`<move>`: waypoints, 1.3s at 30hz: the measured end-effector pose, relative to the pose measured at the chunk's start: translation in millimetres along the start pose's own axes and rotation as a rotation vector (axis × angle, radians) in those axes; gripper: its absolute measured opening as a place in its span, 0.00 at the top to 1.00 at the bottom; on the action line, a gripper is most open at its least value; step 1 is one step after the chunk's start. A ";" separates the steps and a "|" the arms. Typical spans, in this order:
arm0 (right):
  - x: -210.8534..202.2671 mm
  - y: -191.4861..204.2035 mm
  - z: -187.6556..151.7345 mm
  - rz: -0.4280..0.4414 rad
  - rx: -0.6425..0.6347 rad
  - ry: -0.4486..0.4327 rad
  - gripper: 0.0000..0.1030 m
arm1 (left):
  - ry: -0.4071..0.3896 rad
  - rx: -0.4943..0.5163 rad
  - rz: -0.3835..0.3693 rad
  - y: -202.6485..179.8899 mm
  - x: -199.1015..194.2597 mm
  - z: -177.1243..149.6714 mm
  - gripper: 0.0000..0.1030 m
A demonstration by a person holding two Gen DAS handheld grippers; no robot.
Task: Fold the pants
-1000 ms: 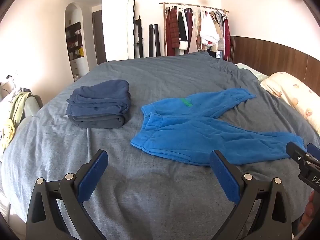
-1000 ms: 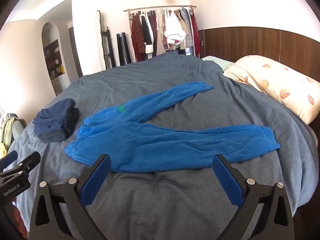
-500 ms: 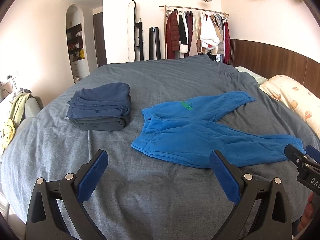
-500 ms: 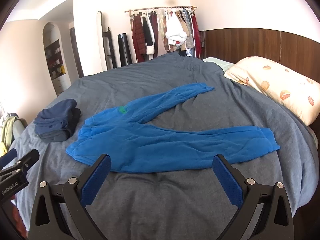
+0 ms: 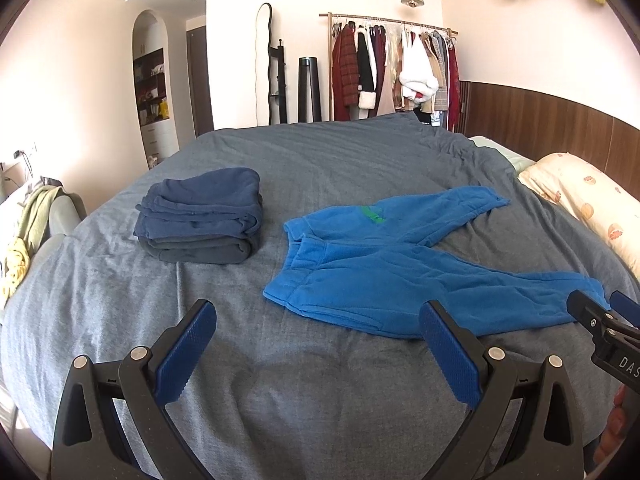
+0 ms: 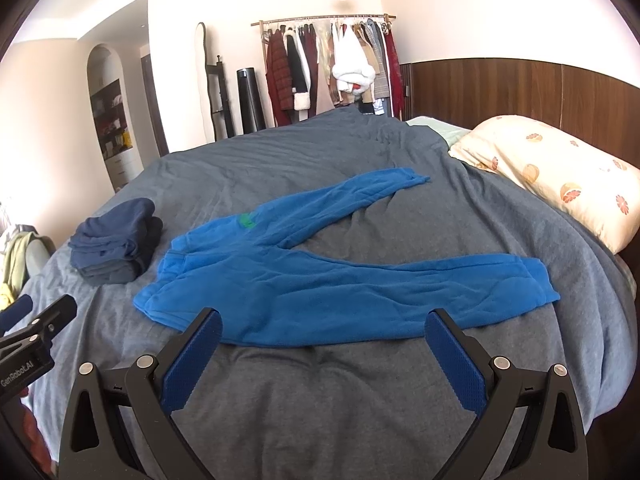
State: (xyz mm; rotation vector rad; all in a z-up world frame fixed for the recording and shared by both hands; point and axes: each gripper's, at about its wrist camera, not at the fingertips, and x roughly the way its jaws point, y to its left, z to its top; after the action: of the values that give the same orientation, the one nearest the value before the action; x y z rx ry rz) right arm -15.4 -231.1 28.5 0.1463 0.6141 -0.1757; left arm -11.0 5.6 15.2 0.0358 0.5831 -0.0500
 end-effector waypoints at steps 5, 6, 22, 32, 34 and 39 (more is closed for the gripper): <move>-0.1 -0.2 -0.5 -0.001 0.000 -0.002 0.00 | -0.001 0.001 0.001 0.2 0.0 0.1 0.00; 0.0 0.2 -0.2 -0.001 -0.001 -0.002 0.01 | -0.001 0.001 0.001 0.2 0.1 0.2 0.00; 0.0 0.1 -1.1 -0.002 -0.005 -0.004 0.01 | -0.002 0.000 0.001 2.4 0.3 0.2 0.00; 0.2 0.2 -1.8 -0.003 -0.006 -0.003 0.01 | -0.003 0.000 0.009 5.1 0.8 0.3 0.00; -0.3 1.5 -1.3 -0.001 -0.007 -0.001 0.01 | -0.001 -0.004 0.015 7.8 1.5 -0.5 0.00; 0.9 8.9 3.5 -0.008 -0.015 0.019 0.01 | 0.028 -0.021 0.018 13.8 7.4 -3.1 0.00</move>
State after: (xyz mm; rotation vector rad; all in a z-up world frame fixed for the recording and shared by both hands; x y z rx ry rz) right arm -10.9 -223.1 31.5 0.1310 0.6352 -0.1778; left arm -5.7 19.3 8.8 0.0216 0.6115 -0.0259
